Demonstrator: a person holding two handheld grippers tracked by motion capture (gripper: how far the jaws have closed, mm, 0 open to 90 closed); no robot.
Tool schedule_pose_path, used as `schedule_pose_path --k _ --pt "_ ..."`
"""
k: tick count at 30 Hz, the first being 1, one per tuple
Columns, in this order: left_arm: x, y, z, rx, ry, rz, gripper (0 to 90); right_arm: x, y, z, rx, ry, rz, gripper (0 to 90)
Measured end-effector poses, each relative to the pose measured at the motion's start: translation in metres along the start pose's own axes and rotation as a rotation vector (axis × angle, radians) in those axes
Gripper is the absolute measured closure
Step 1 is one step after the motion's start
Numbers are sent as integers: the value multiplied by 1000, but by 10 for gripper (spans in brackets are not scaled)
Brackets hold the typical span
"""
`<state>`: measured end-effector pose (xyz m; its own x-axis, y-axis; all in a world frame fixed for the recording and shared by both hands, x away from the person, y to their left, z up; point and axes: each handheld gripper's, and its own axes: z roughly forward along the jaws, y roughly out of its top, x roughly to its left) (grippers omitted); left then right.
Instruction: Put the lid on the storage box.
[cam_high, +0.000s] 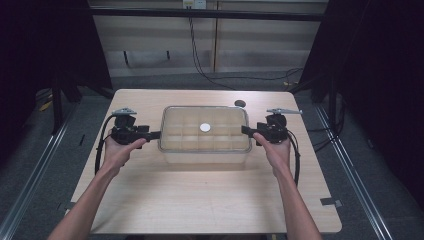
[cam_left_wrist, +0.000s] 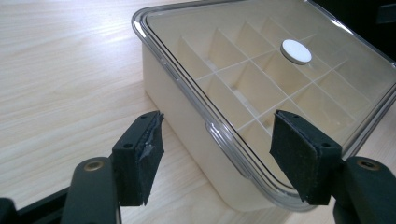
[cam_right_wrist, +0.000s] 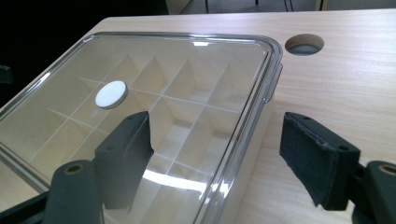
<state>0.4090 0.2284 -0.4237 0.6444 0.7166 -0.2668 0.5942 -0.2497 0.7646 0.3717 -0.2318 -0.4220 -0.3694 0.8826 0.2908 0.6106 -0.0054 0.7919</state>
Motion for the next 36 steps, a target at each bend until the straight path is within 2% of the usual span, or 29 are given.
schedule_pose_path --k 4,8,10,14,17,19,26,27,29,31,34,36 --pt "-2 -7 -8 6 13 21 344 3 -3 -10 5 3 -9 267" --pt "-4 -15 -15 -4 3 20 345 7 -10 -24 0 10 -31 261" --pt "-6 -20 -18 -8 -5 17 344 6 -14 -31 -7 11 -31 248" --pt "-12 -27 -24 -2 7 18 360 6 -21 -43 -15 21 -21 229" --pt "-17 -34 -35 -5 2 49 356 8 -31 -52 -3 25 -28 211" --pt "-18 -37 -38 -3 4 54 353 8 -32 -55 -4 26 -26 212" --pt "-18 -56 -53 -10 -5 32 335 12 -44 -76 -40 30 -35 250" --pt "-19 -63 -56 -17 2 25 336 14 -49 -80 -43 31 -41 250" --pt "-20 -66 -58 -12 7 33 336 14 -52 -82 -44 30 -43 250" --pt "-22 -73 -60 -13 13 21 335 16 -58 -86 -46 35 -41 253" --pt "-29 -82 -65 -4 22 47 318 17 -68 -91 -41 30 -40 265" --pt "-33 -87 -68 5 29 49 314 18 -74 -94 -29 28 -38 280"
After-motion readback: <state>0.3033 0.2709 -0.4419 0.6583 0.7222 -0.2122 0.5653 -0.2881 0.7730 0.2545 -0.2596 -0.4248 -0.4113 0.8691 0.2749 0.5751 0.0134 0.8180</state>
